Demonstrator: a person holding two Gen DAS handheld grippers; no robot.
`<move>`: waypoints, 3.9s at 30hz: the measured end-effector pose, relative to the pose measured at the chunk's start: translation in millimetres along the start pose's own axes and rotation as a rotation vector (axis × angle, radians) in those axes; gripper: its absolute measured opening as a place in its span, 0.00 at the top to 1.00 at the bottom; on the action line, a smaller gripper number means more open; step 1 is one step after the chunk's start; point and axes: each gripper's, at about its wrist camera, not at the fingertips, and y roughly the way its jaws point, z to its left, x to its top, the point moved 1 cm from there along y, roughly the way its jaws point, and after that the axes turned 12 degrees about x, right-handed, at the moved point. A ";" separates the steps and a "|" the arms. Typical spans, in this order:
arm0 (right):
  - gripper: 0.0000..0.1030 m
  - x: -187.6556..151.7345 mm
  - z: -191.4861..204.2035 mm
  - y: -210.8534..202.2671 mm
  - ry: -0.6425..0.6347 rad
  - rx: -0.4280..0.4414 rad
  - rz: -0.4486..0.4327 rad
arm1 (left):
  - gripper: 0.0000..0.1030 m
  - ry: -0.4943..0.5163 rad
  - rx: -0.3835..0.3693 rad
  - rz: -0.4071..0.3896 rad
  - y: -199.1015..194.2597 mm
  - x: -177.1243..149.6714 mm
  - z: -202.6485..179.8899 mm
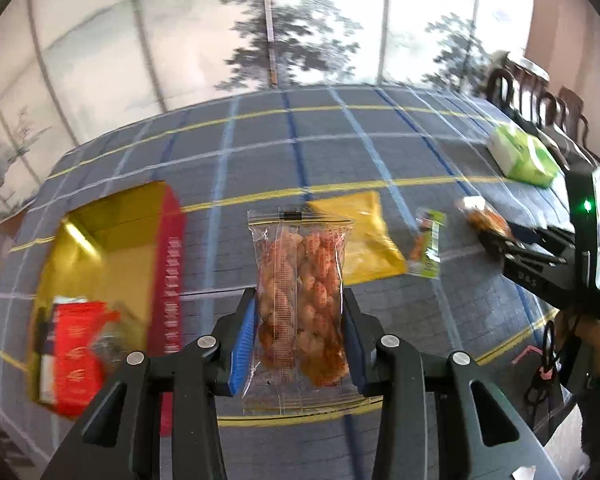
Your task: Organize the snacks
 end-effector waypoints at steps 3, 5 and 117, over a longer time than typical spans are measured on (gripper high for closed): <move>0.62 0.0 0.0 0.0 0.000 0.000 0.000 | 0.65 -0.039 0.037 0.009 -1.1 -0.2 25.2; 0.62 0.1 -0.1 0.0 0.000 0.000 0.000 | 0.65 -0.075 0.056 0.015 -1.6 -1.8 44.4; 0.63 36.2 145.3 -37.8 0.031 0.122 -0.023 | 0.13 -0.321 0.244 0.100 -9.5 -65.1 197.0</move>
